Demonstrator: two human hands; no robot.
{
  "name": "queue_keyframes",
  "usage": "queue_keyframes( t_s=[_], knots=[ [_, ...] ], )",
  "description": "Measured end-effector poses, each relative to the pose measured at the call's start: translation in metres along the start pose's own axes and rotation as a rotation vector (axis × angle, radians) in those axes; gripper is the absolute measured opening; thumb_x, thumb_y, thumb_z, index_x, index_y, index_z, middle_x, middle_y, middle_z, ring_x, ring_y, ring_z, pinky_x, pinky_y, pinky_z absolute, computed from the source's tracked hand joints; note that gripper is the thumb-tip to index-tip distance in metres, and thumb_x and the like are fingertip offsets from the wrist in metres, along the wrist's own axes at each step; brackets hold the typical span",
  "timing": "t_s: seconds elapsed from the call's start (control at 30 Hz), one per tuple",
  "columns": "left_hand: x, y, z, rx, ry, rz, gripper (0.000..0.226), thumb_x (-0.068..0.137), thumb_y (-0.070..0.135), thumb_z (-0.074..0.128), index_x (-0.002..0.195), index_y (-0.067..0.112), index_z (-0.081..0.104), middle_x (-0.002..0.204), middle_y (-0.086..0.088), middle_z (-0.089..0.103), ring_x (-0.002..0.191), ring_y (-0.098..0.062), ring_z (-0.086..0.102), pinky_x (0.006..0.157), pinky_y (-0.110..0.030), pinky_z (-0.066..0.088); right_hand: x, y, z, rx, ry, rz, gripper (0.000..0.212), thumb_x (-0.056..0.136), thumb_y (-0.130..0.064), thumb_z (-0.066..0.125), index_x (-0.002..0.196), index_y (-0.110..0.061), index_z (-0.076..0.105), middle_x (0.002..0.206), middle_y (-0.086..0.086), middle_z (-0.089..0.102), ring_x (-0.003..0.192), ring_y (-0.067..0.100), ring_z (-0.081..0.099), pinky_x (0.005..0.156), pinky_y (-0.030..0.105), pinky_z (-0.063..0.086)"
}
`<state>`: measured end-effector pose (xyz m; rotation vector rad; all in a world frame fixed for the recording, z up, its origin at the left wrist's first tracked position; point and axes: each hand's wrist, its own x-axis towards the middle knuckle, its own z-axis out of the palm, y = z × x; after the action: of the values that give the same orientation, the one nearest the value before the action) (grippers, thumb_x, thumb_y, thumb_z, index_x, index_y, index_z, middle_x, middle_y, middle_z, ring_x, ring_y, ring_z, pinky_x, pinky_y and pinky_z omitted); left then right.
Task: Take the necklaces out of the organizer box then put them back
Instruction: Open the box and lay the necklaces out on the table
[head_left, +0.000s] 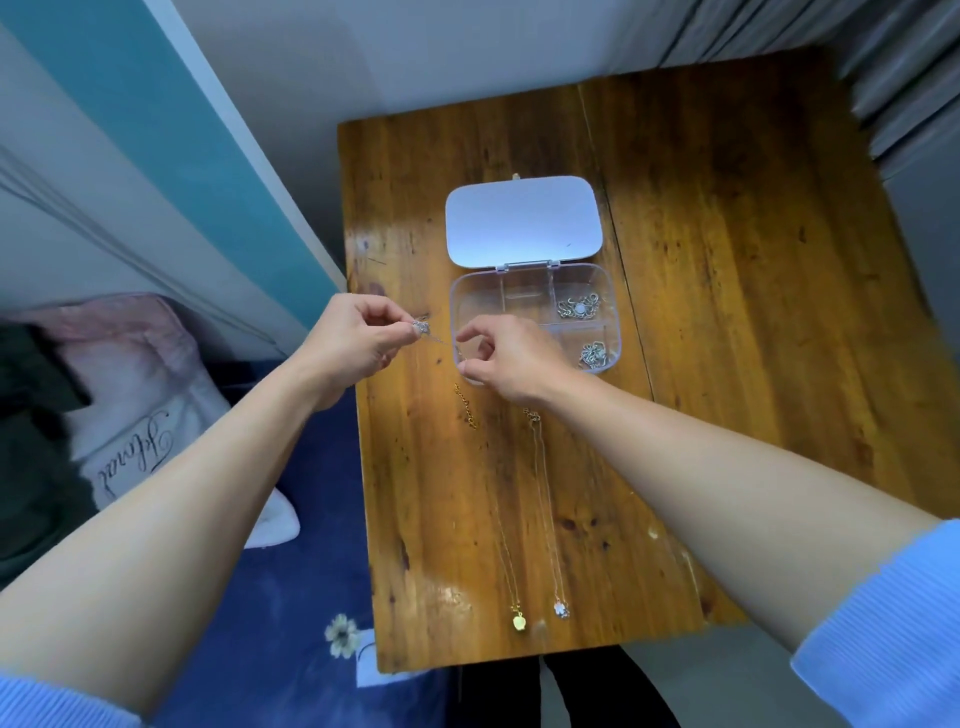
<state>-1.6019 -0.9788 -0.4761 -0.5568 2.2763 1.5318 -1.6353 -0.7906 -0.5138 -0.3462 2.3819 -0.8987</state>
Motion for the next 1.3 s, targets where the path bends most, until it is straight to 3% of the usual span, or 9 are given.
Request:
queue_keyframes(
  t_s=[0.2, 0.3, 0.4, 0.57, 0.67, 0.8, 0.97, 1.1, 1.3],
  knots=[
    [0.005, -0.021, -0.007, -0.111, 0.059, -0.086, 0.015, 0.086, 0.011, 0.066, 0.072, 0.011, 0.064, 0.049, 0.003, 0.051, 0.043, -0.01, 0.043, 0.042, -0.019, 0.036, 0.013, -0.01, 0.017, -0.045, 0.126, 0.056, 0.049, 0.077, -0.048, 0.073, 0.118, -0.027, 0.056, 0.111, -0.001, 0.067, 0.105, 0.025, 0.06, 0.085, 0.037, 0.048],
    [0.006, -0.027, -0.006, -0.183, 0.073, -0.106, 0.012, 0.086, 0.011, 0.065, 0.073, 0.01, 0.065, 0.059, -0.002, 0.055, 0.049, -0.012, 0.05, 0.047, -0.021, 0.042, 0.014, -0.013, 0.026, -0.085, 0.187, -0.041, 0.041, 0.081, -0.041, 0.071, 0.115, -0.029, 0.053, 0.108, 0.001, 0.061, 0.098, 0.029, 0.06, 0.076, 0.035, 0.045],
    [0.007, -0.032, -0.004, -0.27, 0.121, -0.128, 0.013, 0.084, 0.008, 0.065, 0.071, 0.009, 0.065, 0.067, -0.007, 0.059, 0.057, -0.014, 0.056, 0.052, -0.021, 0.047, 0.013, -0.009, 0.03, -0.078, 0.199, -0.076, 0.018, 0.086, -0.037, 0.068, 0.1, -0.026, 0.069, 0.102, 0.003, 0.059, 0.094, 0.029, 0.059, 0.069, 0.032, 0.038],
    [0.01, -0.035, 0.01, -0.53, 0.252, -0.191, 0.01, 0.084, 0.006, 0.061, 0.074, 0.006, 0.059, 0.077, -0.01, 0.067, 0.074, -0.018, 0.07, 0.066, -0.025, 0.057, 0.003, -0.004, 0.024, 0.18, 0.224, -0.073, 0.011, 0.082, -0.029, 0.075, 0.078, -0.018, 0.074, 0.091, 0.005, 0.063, 0.084, 0.018, 0.057, 0.07, 0.029, 0.039],
    [0.012, -0.028, 0.022, -0.841, 0.281, -0.24, 0.007, 0.083, -0.001, 0.054, 0.077, 0.002, 0.055, 0.079, -0.012, 0.072, 0.068, -0.019, 0.071, 0.066, -0.024, 0.059, -0.009, 0.002, 0.01, 0.288, 0.197, -0.028, 0.014, 0.08, -0.028, 0.076, 0.069, -0.023, 0.069, 0.072, 0.0, 0.066, 0.065, 0.009, 0.055, 0.062, 0.027, 0.04],
    [0.008, -0.02, 0.042, -1.042, 0.269, -0.302, 0.007, 0.081, -0.004, 0.052, 0.082, -0.002, 0.059, 0.072, -0.011, 0.072, 0.054, -0.014, 0.066, 0.055, -0.021, 0.055, -0.032, 0.013, -0.009, 0.473, 0.103, 0.018, 0.01, 0.083, -0.017, 0.074, 0.08, -0.008, 0.074, 0.072, 0.006, 0.072, 0.068, 0.013, 0.064, 0.07, 0.033, 0.053],
    [-0.002, -0.018, 0.059, -1.09, 0.214, -0.34, 0.02, 0.08, -0.007, 0.06, 0.097, 0.005, 0.06, 0.066, -0.008, 0.07, 0.053, -0.014, 0.065, 0.052, -0.021, 0.053, -0.061, 0.031, -0.026, 0.619, 0.084, 0.082, 0.009, 0.083, -0.009, 0.073, 0.085, 0.0, 0.074, 0.062, 0.003, 0.069, 0.054, 0.001, 0.061, 0.049, 0.007, 0.04],
    [-0.011, -0.02, 0.064, -1.07, 0.111, -0.327, 0.039, 0.078, -0.01, 0.065, 0.11, 0.011, 0.062, 0.074, -0.01, 0.076, 0.062, -0.016, 0.07, 0.056, -0.023, 0.055, -0.081, 0.05, -0.035, 0.736, 0.141, 0.169, 0.003, 0.081, -0.009, 0.075, 0.079, -0.007, 0.076, 0.058, 0.0, 0.069, 0.048, 0.006, 0.06, 0.044, 0.011, 0.04],
    [-0.025, -0.019, 0.076, -1.077, 0.088, -0.339, 0.029, 0.081, -0.011, 0.063, 0.106, 0.004, 0.066, 0.072, -0.008, 0.075, 0.063, -0.015, 0.07, 0.06, -0.022, 0.058, -0.109, 0.079, -0.044, 0.801, 0.265, 0.294, 0.009, 0.083, -0.016, 0.073, 0.074, -0.013, 0.075, 0.065, -0.001, 0.069, 0.056, 0.009, 0.059, 0.046, 0.017, 0.04]
  ],
)
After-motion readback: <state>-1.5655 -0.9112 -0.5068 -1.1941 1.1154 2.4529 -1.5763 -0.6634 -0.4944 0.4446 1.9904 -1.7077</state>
